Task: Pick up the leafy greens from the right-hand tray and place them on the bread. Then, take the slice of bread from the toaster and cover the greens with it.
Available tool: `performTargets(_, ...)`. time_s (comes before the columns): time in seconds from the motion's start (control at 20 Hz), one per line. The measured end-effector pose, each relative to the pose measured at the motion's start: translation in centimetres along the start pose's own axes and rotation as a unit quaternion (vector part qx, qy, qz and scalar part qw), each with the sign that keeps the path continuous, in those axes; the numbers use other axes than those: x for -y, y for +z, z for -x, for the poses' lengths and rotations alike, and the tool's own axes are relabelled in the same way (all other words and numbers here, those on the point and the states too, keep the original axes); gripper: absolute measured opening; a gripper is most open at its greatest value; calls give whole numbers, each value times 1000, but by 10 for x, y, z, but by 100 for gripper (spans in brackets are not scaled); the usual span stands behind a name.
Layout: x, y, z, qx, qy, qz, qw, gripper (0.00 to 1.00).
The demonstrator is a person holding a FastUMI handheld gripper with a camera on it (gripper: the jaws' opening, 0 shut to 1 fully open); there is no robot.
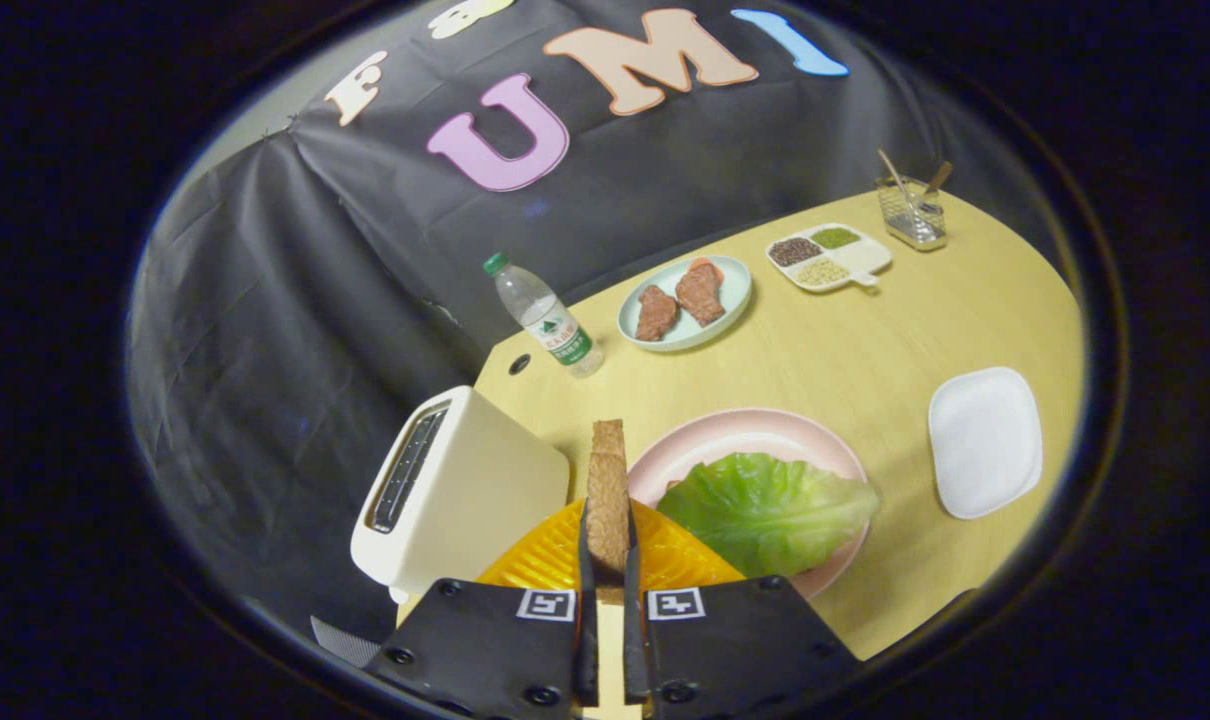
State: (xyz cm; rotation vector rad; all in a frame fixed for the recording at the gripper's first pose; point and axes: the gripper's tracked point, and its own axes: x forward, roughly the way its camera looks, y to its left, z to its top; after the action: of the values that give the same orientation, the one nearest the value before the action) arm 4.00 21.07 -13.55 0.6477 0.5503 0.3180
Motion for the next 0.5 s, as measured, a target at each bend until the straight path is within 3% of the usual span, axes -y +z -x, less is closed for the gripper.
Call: performTargets(0.5,62,-8,-20,10,2,-115,993,13)
